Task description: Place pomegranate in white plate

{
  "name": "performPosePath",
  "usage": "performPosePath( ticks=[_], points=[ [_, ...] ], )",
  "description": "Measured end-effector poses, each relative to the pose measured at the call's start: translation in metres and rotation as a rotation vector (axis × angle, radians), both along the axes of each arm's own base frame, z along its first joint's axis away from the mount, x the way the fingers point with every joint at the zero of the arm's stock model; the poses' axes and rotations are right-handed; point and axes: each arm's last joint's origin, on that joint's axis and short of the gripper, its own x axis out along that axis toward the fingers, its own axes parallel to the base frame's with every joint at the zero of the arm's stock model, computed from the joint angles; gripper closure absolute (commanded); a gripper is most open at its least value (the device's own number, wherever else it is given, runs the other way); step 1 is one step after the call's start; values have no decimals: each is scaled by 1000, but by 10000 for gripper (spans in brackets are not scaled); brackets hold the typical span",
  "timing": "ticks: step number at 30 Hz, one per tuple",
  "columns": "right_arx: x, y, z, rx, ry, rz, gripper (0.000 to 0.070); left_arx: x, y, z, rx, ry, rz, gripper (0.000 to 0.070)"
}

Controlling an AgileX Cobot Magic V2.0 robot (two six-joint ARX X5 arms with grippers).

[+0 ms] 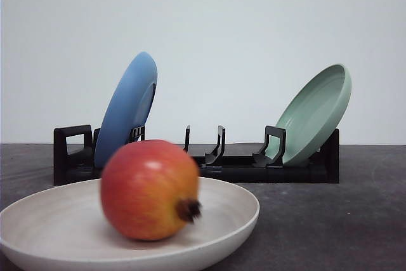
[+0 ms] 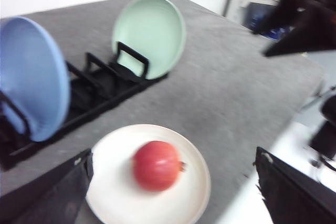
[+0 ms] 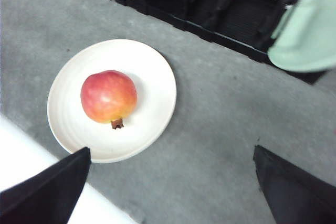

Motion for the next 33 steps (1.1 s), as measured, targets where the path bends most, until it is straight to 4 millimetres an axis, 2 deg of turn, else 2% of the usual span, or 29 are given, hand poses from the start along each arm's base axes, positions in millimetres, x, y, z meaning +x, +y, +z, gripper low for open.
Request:
performPosePath(
  ticks=[7,11,14,15,16,17,18,19,20,21,33],
  points=[
    [-30,-41,-27,118,-88,0,70,2,1,0,4,-25,71,105],
    [-38,-51,-35,146,-109,0,70,2,1,0,4,-25,71,105],
    [-40,-54,-33,165,-138,6,75,2,1,0,-4,-16,75,105],
    [-40,-54,-32,171,-148,10,110,2,1,0,-12,-8,79,111],
    [-40,-54,-32,174,-153,11,230,2,1,0,-17,-2,81,178],
    [-40,-54,-32,175,-154,12,487,2,1,0,-21,2,83,398],
    [-40,-54,-32,175,-155,12,700,2,1,0,-21,6,79,700],
    [-40,-54,-32,172,-157,12,664,1,1,0,-26,14,71,662],
    [-39,-54,-32,170,-161,10,693,1,1,0,-30,23,61,697],
    [-39,-54,-31,165,-170,7,694,1,1,0,-32,26,59,700],
    [-39,-54,-31,152,-186,8,694,1,1,0,-35,29,60,700]
  ],
)
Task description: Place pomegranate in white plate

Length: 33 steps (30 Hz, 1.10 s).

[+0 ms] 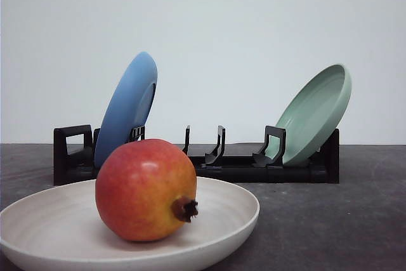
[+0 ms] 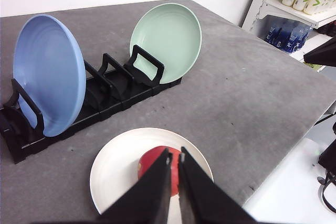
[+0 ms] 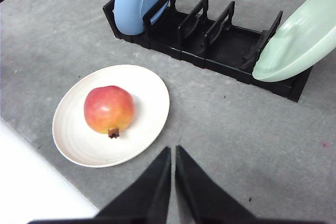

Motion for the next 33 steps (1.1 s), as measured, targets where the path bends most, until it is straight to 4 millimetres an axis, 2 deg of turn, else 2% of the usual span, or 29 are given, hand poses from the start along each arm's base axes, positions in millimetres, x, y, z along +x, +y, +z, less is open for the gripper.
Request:
performPosePath(
  ticks=[11,15,20,24,29,33],
  points=[
    [0,0,0,0,0,0,694,0,1,-1,-1,0,7,700],
    [0,0,0,0,0,0,694,3,4,-1,-7,8,107,700],
    [0,0,0,0,0,0,694,11,7,-10,50,-38,318,700],
    [0,0,0,0,0,0,694,23,6,-33,103,-124,414,700],
    [0,0,0,0,0,0,694,41,10,-79,156,-260,458,700],
    [0,0,0,0,0,0,694,52,19,-114,181,-322,567,700]
  ],
)
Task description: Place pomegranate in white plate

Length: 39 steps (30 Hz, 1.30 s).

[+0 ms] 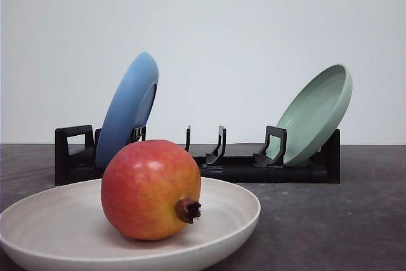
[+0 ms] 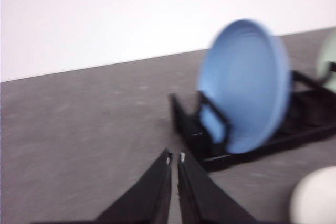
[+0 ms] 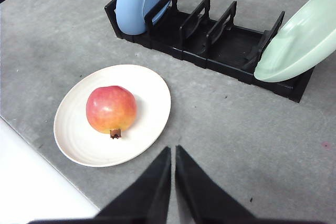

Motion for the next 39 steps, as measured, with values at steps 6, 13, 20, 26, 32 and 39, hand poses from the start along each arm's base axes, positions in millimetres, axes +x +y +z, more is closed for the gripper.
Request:
performPosePath(
  ticks=[6,13,20,26,32,39],
  points=[
    [0,0,0,0,0,0,695,16,8,-41,2,36,77,700],
    [0,0,0,0,0,0,694,21,10,-59,2,51,92,700],
    [0,0,0,0,0,0,694,22,10,-64,1,46,91,700],
    [0,0,0,0,0,0,694,23,10,-64,-18,50,115,700],
    [0,0,0,0,0,0,695,23,11,-64,-62,56,136,700],
    [0,0,0,0,0,0,694,23,11,-64,-75,57,138,700]
  ],
)
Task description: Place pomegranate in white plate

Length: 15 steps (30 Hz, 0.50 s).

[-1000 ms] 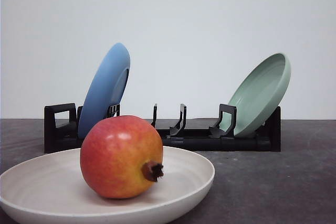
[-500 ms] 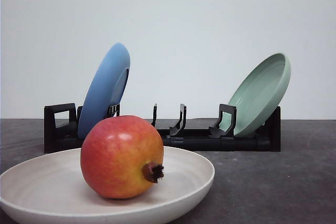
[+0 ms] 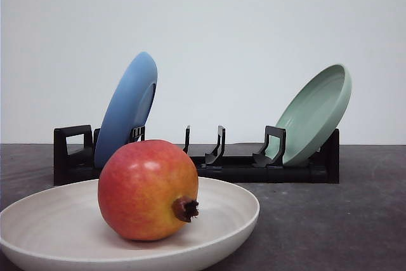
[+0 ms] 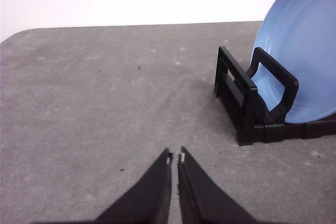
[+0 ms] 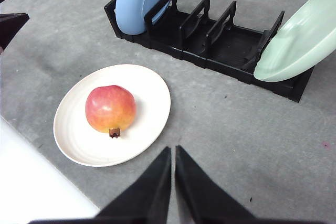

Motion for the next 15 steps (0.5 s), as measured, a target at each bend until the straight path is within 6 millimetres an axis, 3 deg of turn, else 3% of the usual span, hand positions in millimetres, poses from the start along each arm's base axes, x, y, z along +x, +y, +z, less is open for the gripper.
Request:
performPosePath(
  ticks=[15],
  points=[
    [0,0,0,0,0,-1,694,0,0,0,0,0,0,700]
  ],
)
